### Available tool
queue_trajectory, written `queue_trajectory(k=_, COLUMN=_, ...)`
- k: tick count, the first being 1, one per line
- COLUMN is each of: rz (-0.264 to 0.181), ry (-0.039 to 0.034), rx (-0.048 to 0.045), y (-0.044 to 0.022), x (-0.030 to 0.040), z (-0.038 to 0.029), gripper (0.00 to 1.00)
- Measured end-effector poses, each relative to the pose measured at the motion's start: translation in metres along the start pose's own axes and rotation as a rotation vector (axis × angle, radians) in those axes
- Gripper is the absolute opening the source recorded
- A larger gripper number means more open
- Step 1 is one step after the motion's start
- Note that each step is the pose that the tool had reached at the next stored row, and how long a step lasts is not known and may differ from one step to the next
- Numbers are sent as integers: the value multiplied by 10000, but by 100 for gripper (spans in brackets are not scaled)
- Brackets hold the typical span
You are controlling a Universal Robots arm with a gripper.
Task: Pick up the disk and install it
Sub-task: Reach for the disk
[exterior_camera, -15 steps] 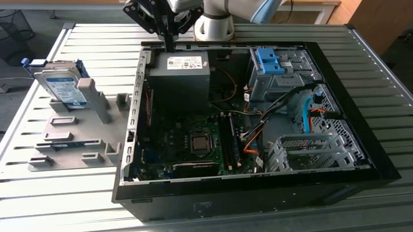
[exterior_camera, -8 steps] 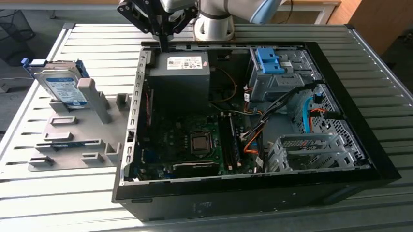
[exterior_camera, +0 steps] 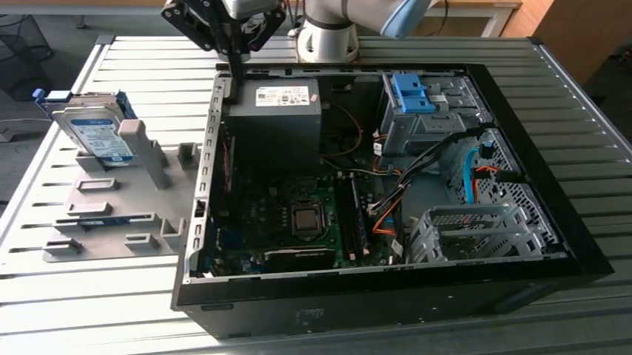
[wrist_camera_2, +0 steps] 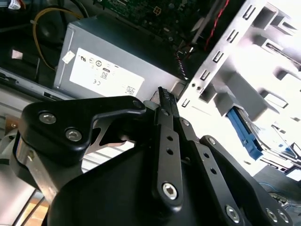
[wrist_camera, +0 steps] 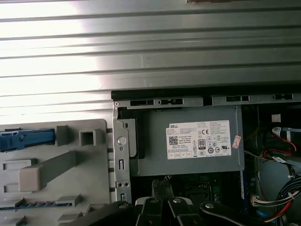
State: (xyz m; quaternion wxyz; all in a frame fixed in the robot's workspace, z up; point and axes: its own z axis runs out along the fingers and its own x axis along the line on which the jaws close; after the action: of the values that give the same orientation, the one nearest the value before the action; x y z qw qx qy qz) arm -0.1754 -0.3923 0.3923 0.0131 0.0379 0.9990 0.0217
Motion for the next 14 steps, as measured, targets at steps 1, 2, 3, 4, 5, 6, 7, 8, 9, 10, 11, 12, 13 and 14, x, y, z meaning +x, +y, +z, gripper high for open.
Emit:
queue_trajectory(k=1, rz=1, ry=0, rx=0, y=0, x=18, z=0, gripper=11)
queue_trajectory(k=2, rz=1, ry=0, rx=0, y=0, x=35, z=1, gripper=11)
queue_trajectory(k=3, rz=1, ry=0, rx=0, y=0, x=52, z=1, gripper=11)
queue_trajectory(k=4, rz=1, ry=0, rx=0, y=0, x=66, z=1, gripper=11)
queue_trajectory(k=5, rz=1, ry=0, rx=0, y=0, x=78, z=2, gripper=11)
queue_trajectory(k=6, rz=1, ry=0, rx=0, y=0, x=90, z=2, gripper=11)
queue_trajectory(k=7, rz=0, ry=0, rx=0, y=-1, x=100, z=3, gripper=11)
queue_trajectory(k=8, rz=0, ry=0, rx=0, y=-1, x=110, z=3, gripper=11)
queue_trajectory(k=9, rz=0, ry=0, rx=0, y=-2, x=120, z=3, gripper=11)
queue_trajectory(k=10, rz=0, ry=0, rx=0, y=-2, x=131, z=4, gripper=11)
queue_trajectory(k=11, rz=0, ry=1, rx=1, y=-3, x=139, z=4, gripper=11)
queue_trajectory(k=12, rz=1, ry=0, rx=0, y=-3, x=143, z=4, gripper=11)
queue_trajectory(k=13, rz=-1, ry=0, rx=0, y=-3, x=144, z=4, gripper=11)
queue_trajectory(k=14, rz=-2, ry=0, rx=0, y=-3, x=144, z=4, gripper=11)
